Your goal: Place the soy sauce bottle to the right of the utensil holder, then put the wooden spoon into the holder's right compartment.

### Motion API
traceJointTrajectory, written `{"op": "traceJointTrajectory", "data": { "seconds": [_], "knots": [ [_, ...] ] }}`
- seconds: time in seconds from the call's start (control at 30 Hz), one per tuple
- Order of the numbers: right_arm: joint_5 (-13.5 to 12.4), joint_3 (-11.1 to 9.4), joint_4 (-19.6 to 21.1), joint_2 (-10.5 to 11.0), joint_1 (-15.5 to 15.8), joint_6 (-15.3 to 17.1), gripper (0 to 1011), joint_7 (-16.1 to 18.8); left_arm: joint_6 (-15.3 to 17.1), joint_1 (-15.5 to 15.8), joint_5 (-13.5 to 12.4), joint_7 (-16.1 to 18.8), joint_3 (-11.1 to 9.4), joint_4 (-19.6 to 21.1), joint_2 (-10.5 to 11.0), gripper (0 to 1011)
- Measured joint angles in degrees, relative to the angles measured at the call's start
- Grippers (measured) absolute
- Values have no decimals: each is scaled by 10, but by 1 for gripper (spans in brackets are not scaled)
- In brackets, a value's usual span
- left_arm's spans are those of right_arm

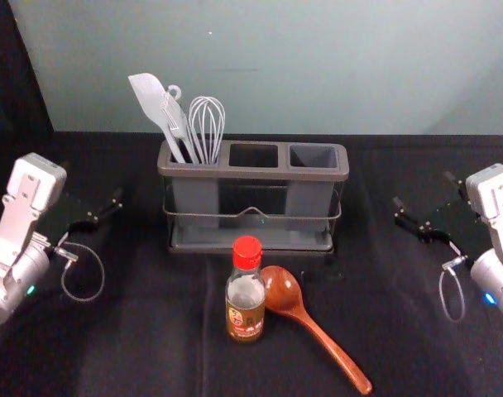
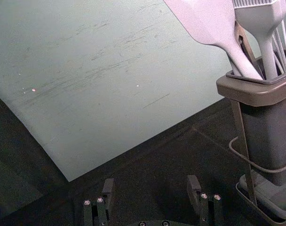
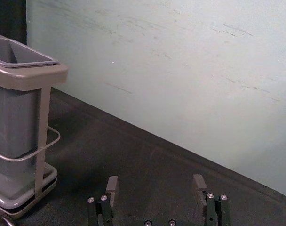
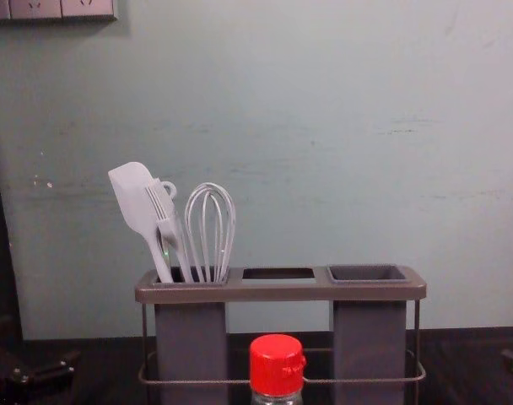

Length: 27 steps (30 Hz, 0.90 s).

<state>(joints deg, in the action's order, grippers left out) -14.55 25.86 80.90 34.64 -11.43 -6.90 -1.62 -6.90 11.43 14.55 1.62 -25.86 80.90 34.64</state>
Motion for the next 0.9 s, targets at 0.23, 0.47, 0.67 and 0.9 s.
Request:
{"op": "traceJointTrajectory", "data": {
  "seconds": [0.23, 0.47, 0.67, 0.9],
  "knots": [
    [0, 0, 0, 0, 0, 0, 1003, 0, 0, 0, 0, 0, 0, 0, 0, 1000],
    [0, 0, 0, 0, 0, 0, 1003, 0, 0, 0, 0, 0, 0, 0, 0, 1000],
    [0, 0, 0, 0, 0, 0, 1002, 0, 0, 0, 0, 0, 0, 0, 0, 1000],
    [0, 0, 0, 0, 0, 0, 1003, 0, 0, 0, 0, 0, 0, 0, 0, 1000]
  ]
}}
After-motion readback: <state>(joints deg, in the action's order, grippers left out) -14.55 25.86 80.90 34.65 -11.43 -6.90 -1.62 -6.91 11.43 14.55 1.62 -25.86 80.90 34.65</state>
